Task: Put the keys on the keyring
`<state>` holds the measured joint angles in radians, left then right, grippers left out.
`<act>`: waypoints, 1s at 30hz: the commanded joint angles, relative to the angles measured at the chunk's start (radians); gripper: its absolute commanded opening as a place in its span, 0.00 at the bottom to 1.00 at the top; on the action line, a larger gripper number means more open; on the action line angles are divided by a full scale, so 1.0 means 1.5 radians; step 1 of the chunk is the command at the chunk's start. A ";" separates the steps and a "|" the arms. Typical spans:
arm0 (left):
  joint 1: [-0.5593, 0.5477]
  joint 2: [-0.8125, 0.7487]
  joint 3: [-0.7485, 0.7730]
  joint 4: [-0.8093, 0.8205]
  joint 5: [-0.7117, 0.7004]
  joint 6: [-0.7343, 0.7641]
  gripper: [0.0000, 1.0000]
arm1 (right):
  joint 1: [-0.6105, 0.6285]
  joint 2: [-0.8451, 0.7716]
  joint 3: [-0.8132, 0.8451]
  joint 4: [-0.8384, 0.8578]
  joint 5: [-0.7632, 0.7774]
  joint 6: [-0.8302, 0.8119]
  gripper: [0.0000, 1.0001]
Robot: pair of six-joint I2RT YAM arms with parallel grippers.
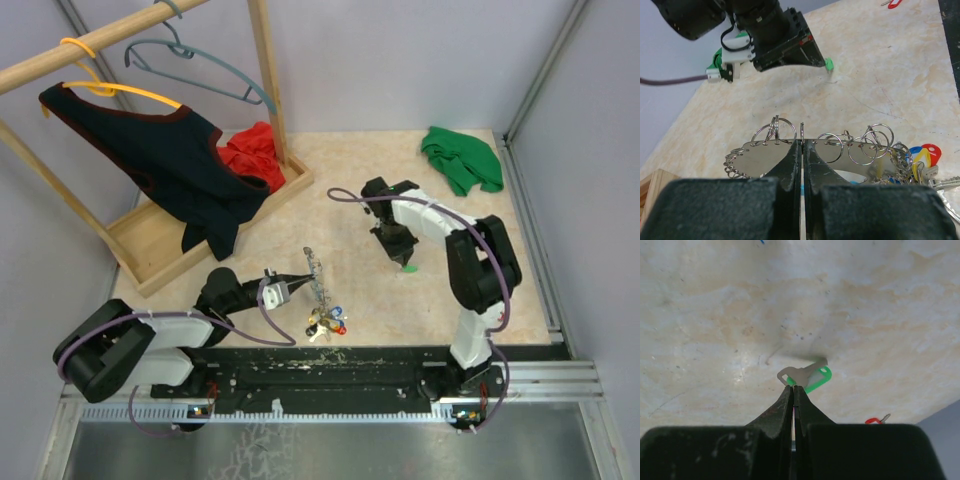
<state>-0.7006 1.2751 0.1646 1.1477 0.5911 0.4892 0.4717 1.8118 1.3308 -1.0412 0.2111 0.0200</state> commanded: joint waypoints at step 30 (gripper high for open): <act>-0.001 -0.017 0.011 0.013 0.015 -0.022 0.00 | 0.063 -0.112 -0.089 0.321 -0.036 0.026 0.39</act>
<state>-0.7006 1.2690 0.1646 1.1423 0.5961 0.4690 0.5556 1.7691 1.2892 -0.7315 0.1562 -0.0212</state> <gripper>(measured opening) 0.008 0.400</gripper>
